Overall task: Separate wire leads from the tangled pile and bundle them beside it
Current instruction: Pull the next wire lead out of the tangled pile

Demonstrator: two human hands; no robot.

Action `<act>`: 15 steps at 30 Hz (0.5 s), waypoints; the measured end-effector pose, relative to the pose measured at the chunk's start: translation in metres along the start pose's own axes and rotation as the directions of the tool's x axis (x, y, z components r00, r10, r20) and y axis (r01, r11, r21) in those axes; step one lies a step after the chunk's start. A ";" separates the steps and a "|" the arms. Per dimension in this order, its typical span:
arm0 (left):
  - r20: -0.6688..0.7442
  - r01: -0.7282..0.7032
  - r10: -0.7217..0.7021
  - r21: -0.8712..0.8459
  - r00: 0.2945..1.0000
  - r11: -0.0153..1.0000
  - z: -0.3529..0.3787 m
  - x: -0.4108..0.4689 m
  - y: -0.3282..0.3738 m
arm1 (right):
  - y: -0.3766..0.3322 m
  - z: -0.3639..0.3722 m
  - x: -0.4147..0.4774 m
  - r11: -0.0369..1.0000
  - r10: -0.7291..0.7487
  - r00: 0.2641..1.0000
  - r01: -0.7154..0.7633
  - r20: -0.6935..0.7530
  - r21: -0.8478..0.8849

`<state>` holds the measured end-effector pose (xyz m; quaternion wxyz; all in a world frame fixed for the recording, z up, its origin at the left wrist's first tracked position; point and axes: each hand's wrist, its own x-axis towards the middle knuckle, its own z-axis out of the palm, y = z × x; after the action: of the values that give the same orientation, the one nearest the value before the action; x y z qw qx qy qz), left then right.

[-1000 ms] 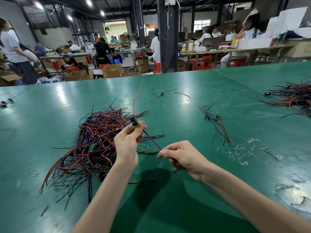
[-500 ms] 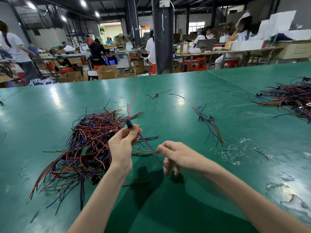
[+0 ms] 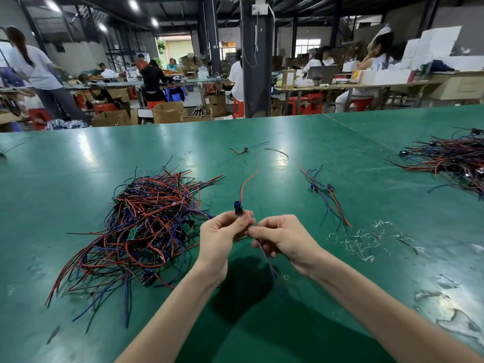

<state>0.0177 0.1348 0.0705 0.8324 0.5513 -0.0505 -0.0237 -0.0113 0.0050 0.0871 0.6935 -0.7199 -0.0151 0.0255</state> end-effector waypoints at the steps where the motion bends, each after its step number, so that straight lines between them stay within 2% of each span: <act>1: -0.024 -0.021 0.021 0.023 0.999 1.000 0.000 0.000 0.001 | 0.000 0.000 -0.001 1.000 0.015 1.000 -0.015 -0.011 0.000; 9: -0.264 -0.146 0.132 -0.036 0.955 0.989 -0.024 0.018 0.023 | 0.004 0.006 -0.009 0.992 0.100 0.993 -0.096 0.054 -0.076; 15: -0.313 -0.182 0.169 -0.011 0.935 0.983 -0.033 0.023 0.025 | 0.005 0.011 -0.010 0.981 0.089 0.994 -0.077 0.060 -0.178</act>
<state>0.0438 0.1726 0.0821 0.8395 0.5249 0.0325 0.1366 -0.0217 0.0151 0.0816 0.6249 -0.7767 -0.0109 0.0775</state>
